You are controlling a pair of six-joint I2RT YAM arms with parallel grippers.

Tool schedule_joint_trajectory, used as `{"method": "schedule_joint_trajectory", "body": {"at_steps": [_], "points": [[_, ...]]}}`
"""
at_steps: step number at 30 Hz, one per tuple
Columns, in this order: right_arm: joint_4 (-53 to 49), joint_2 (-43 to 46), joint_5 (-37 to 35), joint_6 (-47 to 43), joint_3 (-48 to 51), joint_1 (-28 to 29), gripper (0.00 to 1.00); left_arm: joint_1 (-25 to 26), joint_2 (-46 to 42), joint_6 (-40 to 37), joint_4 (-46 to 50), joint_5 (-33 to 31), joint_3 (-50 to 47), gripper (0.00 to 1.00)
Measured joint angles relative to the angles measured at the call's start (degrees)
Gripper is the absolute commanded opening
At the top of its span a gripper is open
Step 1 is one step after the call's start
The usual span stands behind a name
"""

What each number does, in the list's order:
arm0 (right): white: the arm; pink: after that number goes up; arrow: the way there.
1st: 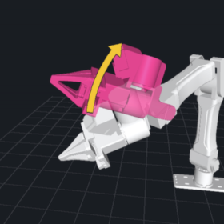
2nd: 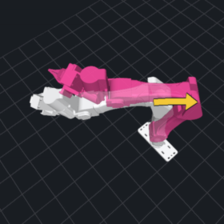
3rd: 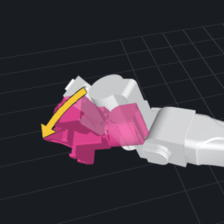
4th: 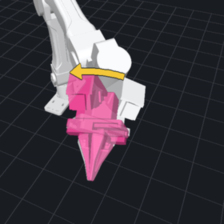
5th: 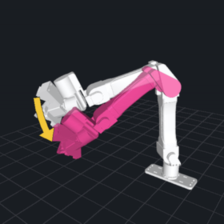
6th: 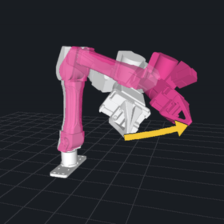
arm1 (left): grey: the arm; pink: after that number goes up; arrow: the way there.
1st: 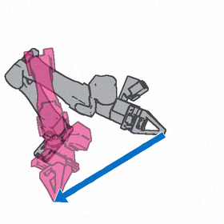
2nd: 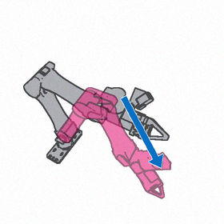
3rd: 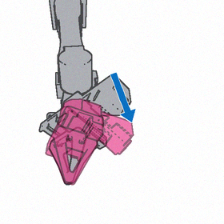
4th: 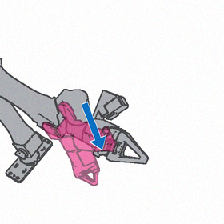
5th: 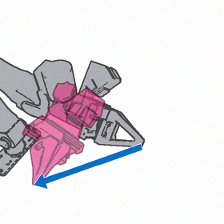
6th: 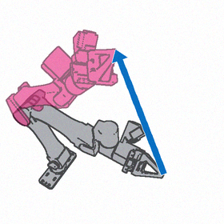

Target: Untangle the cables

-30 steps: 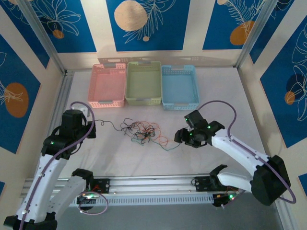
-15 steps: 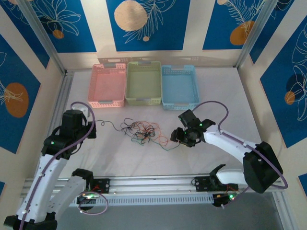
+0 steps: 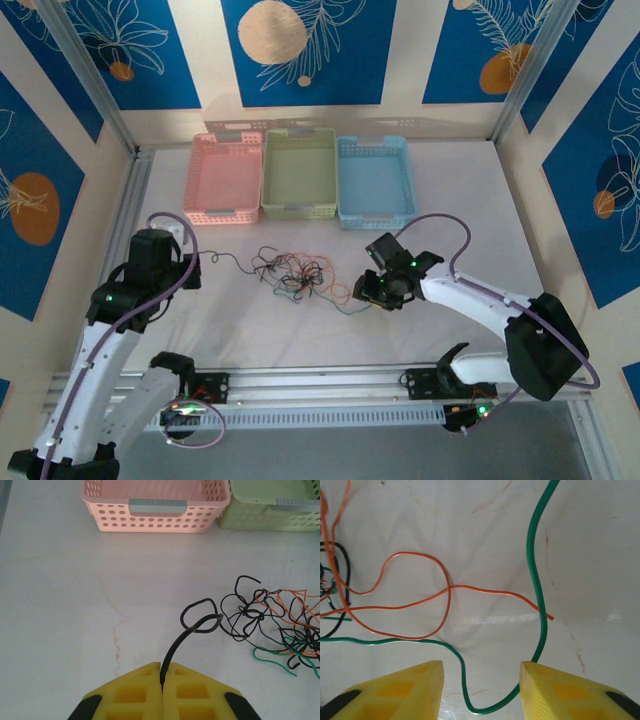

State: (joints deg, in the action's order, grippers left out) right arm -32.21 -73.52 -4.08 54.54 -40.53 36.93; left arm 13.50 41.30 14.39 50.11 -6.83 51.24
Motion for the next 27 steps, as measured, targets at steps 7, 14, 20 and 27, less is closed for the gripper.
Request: {"method": "schedule_joint_trajectory", "body": {"at_steps": [7, 14, 20, 27], "points": [[0.33, -1.81, 0.00, 0.66, 0.55, 0.63, 0.46, 0.00, -0.31, -0.02, 0.00, 0.42, 0.00, 0.00], [-2.19, -0.15, -0.90, 1.53, 0.37, 1.55, 0.53, 0.00, -0.66, -0.02, 0.00, 0.46, 0.00, 0.00], [-5.62, 6.03, -1.88, 2.25, -0.98, 2.49, 0.53, 0.00, -0.66, 0.00, 0.00, 0.66, 0.00, 0.00], [-4.50, 5.73, -1.49, 4.11, -0.42, 2.93, 0.48, 0.00, -0.66, -0.02, 0.00, 0.85, 0.00, 0.00]]}}
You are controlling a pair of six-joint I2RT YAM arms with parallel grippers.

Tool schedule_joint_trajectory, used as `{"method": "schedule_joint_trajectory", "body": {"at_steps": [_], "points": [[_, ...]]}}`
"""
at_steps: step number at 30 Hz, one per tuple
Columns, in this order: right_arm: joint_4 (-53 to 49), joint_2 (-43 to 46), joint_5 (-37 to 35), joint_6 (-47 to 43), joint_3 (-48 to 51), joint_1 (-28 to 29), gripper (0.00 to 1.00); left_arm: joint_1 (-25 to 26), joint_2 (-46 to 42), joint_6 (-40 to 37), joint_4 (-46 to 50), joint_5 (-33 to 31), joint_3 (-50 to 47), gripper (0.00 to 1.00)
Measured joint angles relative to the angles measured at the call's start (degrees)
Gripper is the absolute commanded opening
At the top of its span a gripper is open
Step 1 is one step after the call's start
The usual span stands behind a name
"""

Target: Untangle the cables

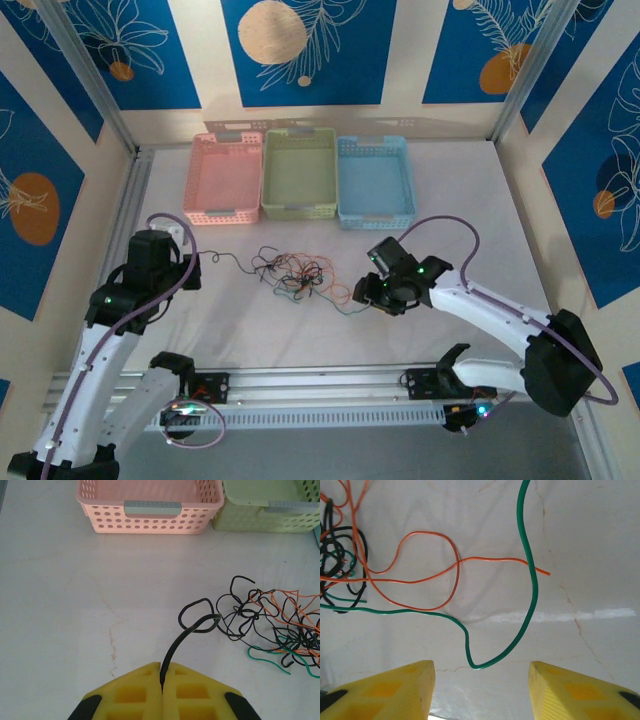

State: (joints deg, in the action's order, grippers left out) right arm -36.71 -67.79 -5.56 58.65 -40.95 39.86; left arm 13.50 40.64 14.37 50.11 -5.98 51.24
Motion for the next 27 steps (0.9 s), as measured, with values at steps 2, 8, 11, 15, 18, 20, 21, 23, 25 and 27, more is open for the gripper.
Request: {"method": "schedule_joint_trajectory", "body": {"at_steps": [2, 8, 11, 15, 18, 20, 21, 23, 25, 27], "points": [[0.90, -1.95, 0.07, 0.48, 0.09, 0.28, 0.46, 0.00, 0.00, 0.02, 0.00, 0.00, 0.00, 0.00], [3.56, -7.06, 0.42, 0.98, 0.13, 0.92, 0.44, 0.00, -0.11, 0.02, -0.02, 0.00, 0.00, 0.00], [4.50, -8.48, 0.39, 1.11, 0.13, 0.96, 0.34, 0.00, -0.11, 0.00, 0.00, 0.00, -0.02, 0.00], [5.11, -8.92, 0.28, 1.27, 0.13, 1.03, 0.13, 0.00, -0.11, 0.02, 0.00, 0.02, -0.13, 0.00], [5.49, -8.72, 0.02, 1.36, 0.11, 1.01, 0.00, 0.00, -0.11, 0.00, -0.02, 0.00, -0.22, 0.00], [4.92, -7.69, -0.15, 0.76, 0.04, 0.81, 0.00, 0.00, -0.11, 0.00, -0.02, 0.02, -0.24, 0.00], [4.24, -6.62, -0.26, 0.28, -0.07, 0.50, 0.00, 0.00, -0.11, 0.00, -0.02, 0.00, -0.24, 0.00], [2.75, -3.72, -0.28, -0.55, -0.48, -0.66, 0.00, 0.00, -0.11, 0.00, -0.02, 0.00, -0.26, 0.00], [1.05, -0.11, -0.24, -1.90, -1.42, -2.99, 0.00, 0.00, -0.17, 0.00, -0.02, 0.00, -0.26, 0.00], [-0.66, 4.44, 0.57, -3.98, -2.60, -6.93, 0.00, 0.00, -0.37, 0.00, -0.02, 0.00, -0.26, 0.00]]}}
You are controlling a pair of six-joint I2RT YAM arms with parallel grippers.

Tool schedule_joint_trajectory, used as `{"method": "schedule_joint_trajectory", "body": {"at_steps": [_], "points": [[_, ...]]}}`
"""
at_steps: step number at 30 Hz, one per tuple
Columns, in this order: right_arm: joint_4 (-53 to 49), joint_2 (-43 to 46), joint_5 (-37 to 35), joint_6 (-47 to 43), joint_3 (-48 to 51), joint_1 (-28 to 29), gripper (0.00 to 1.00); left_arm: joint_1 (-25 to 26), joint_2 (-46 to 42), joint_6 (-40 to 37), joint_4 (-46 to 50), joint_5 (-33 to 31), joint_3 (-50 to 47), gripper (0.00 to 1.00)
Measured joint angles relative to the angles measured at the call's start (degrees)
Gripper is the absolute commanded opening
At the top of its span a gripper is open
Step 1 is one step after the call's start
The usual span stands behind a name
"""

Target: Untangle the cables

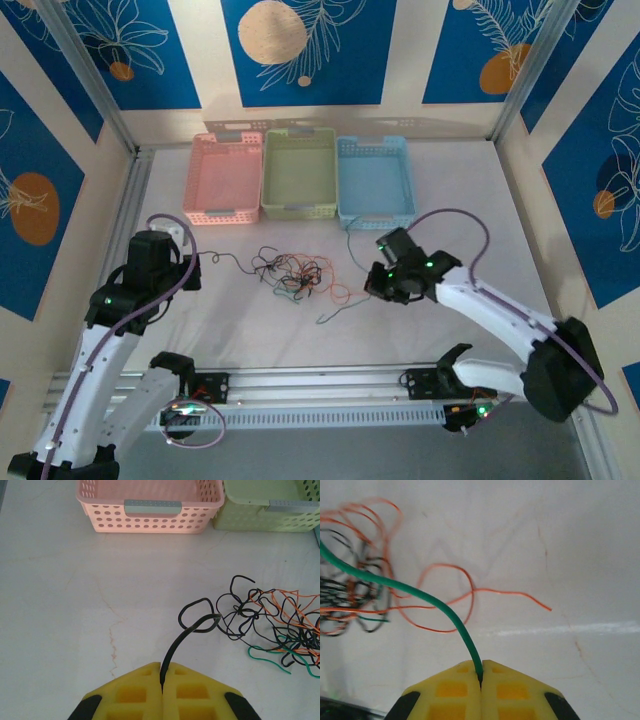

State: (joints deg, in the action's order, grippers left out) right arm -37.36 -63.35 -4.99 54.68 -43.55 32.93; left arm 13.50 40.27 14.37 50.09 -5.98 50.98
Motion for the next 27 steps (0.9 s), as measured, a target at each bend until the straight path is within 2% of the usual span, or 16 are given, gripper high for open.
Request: {"method": "schedule_joint_trajectory", "body": {"at_steps": [2, 6, 9, 16, 21, 27], "points": [[-1.29, 3.93, 1.57, -2.14, -0.87, -4.76, 0.00, 0.00, -0.11, 0.02, 0.02, -0.09, 0.00, 0.00], [-4.35, 10.58, 6.51, -8.17, -1.44, -18.03, 0.00, 0.00, -0.09, 0.04, 0.07, -1.55, 0.00, 0.00], [-6.29, 12.90, 10.10, -11.39, -1.33, -27.89, 0.00, 0.00, -0.11, 0.04, 0.07, -2.43, 0.00, 0.00], [-6.78, 13.53, 18.49, -13.94, -1.29, -43.63, 0.00, 0.00, -0.11, 0.02, 0.09, -3.48, 0.00, 0.00], [-7.26, 13.68, 22.32, -14.05, -2.49, -45.35, 0.00, 0.00, -0.09, 0.02, 0.09, -3.50, 0.00, 0.00], [-8.33, 13.92, 23.74, -14.16, -11.93, -45.09, 0.00, 0.00, -0.09, 0.02, 0.07, -3.50, 0.00, 0.00]]}}
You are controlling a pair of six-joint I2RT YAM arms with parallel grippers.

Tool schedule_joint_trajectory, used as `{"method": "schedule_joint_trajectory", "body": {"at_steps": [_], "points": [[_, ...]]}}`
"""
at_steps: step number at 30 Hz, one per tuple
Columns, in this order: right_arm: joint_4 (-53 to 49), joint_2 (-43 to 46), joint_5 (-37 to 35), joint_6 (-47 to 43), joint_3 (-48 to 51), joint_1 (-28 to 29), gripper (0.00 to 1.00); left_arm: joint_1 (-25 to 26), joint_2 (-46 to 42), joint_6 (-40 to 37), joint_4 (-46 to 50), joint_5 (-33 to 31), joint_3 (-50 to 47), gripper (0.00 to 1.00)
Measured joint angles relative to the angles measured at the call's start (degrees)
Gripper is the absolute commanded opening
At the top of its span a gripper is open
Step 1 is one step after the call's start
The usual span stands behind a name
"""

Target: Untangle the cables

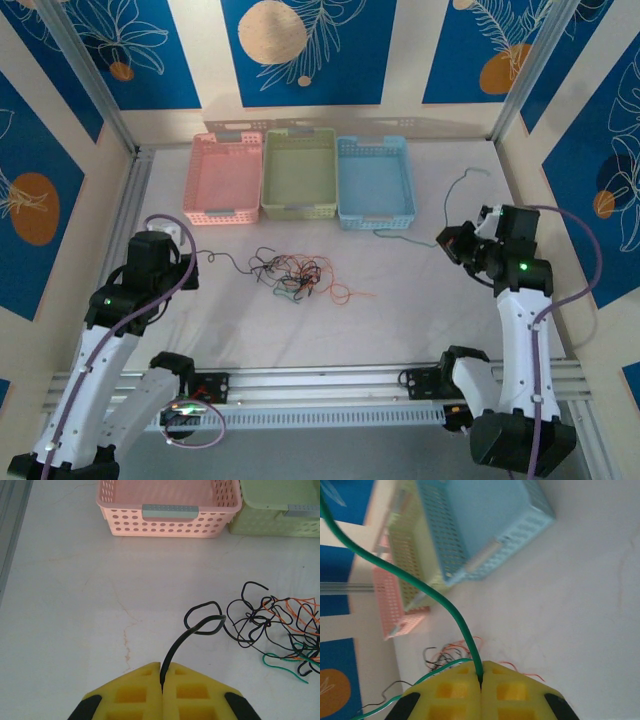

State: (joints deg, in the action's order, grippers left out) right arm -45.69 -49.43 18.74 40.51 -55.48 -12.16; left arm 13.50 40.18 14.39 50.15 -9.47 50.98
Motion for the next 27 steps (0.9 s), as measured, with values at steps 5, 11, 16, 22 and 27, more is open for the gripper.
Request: {"method": "schedule_joint_trajectory", "body": {"at_steps": [5, 11, 16, 22, 27], "points": [[1.16, -1.53, 4.11, 1.42, -8.11, 3.30, 0.00, 0.00, 0.00, 0.00, 0.00, 0.00, 0.00, 0.00], [3.80, -8.15, 7.67, 4.37, -17.53, 8.28, 0.00, 0.00, 0.00, 0.00, 0.00, 0.04, 0.00, 0.00], [7.26, -16.76, 11.08, 8.59, -21.70, 9.64, 0.00, 0.00, 0.00, 0.00, 0.00, 0.04, 0.00, 0.00], [12.11, -30.05, 14.93, 13.70, -26.05, 10.32, 0.00, 0.00, 0.00, 0.00, 0.00, 0.11, 0.00, 0.00], [15.65, -40.74, 17.49, 17.73, -28.50, 11.10, 0.00, 0.00, 0.00, 0.00, -0.02, 0.48, 0.00, 0.00]]}}
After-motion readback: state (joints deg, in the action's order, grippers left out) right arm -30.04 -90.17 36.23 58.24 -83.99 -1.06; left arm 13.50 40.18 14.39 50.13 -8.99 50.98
